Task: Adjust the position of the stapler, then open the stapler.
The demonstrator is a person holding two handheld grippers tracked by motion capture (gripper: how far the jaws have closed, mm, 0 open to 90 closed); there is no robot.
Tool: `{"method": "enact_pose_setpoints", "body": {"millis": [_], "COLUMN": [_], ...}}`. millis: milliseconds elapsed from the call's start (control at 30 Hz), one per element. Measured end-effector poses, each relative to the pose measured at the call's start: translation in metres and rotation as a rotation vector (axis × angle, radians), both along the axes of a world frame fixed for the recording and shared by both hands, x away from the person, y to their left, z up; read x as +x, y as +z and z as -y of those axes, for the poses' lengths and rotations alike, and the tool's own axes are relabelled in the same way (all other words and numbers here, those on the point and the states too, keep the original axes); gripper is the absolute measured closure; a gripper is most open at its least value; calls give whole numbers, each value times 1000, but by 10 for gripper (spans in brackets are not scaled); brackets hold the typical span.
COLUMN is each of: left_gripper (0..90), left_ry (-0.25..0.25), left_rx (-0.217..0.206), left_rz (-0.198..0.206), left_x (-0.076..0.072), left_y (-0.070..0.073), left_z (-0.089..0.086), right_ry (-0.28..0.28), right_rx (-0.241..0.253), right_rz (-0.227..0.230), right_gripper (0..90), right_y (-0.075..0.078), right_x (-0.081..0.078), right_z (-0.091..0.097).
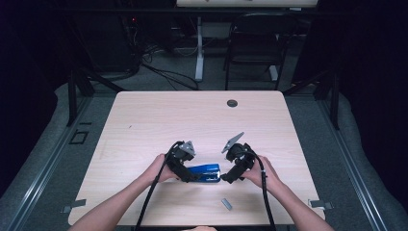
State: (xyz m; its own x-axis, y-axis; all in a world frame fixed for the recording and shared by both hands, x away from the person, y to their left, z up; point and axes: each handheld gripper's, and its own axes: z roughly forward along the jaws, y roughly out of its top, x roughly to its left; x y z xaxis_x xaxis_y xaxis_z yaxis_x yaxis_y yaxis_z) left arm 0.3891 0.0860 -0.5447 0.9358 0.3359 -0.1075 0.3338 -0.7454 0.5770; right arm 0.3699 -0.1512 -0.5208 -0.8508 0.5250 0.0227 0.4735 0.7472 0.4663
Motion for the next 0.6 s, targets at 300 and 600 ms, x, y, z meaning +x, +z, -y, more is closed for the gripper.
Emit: {"method": "enact_pose_setpoints", "body": {"millis": [300, 600], "left_gripper": [44, 116], "left_ry": [1, -61], "left_rx": [-3, -14], "left_rz": [6, -3], "left_x": [0, 0], "left_y": [2, 4], "left_z": [19, 37], "right_ry": [-30, -40], "right_rx": [-15, -21], "right_rz": [-9, -17], "right_gripper": [11, 15], "right_y": [0, -3], "right_x": [1, 3], "right_z": [11, 16]}}
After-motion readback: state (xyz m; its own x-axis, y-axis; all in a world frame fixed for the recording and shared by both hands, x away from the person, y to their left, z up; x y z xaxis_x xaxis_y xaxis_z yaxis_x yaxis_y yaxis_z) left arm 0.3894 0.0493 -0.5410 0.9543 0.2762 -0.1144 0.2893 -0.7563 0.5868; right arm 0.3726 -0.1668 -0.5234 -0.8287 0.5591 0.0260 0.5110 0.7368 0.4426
